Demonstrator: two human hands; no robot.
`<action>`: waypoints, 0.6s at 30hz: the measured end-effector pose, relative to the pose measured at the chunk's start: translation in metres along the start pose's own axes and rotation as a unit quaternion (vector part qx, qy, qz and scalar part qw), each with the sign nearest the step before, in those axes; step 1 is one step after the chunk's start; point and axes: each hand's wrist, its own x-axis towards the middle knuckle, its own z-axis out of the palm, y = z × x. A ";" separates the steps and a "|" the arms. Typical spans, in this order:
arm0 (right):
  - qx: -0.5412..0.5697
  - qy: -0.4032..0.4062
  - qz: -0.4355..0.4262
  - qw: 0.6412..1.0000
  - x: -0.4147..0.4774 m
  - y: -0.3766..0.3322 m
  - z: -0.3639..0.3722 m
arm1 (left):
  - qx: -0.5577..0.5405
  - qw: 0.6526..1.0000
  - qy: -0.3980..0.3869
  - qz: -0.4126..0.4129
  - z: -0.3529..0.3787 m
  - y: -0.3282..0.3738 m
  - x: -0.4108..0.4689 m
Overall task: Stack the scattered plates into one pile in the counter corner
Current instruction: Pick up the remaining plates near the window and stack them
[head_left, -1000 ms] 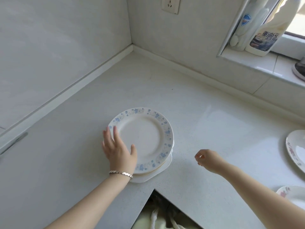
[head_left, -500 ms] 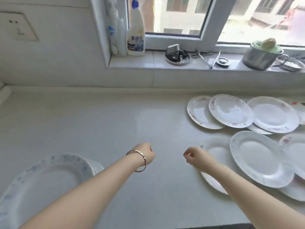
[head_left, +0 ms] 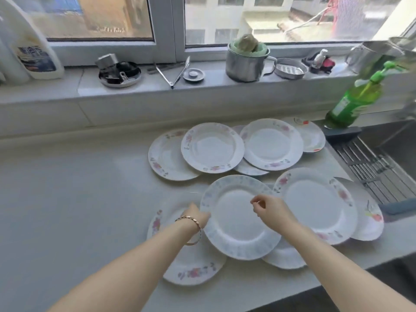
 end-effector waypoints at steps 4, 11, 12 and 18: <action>-0.008 0.004 0.005 1.000 0.021 0.039 -0.028 | -0.166 0.977 0.080 -0.104 0.027 0.015 0.006; 0.039 0.012 0.012 0.999 0.041 0.067 -0.043 | -0.251 0.951 0.159 -0.081 0.041 0.001 0.011; 0.041 0.012 0.011 0.999 0.041 0.069 -0.044 | -0.261 0.949 0.164 -0.072 0.043 0.000 0.011; 0.034 0.027 0.003 0.999 0.044 0.057 -0.040 | -0.314 0.921 0.228 -0.048 0.029 -0.013 -0.006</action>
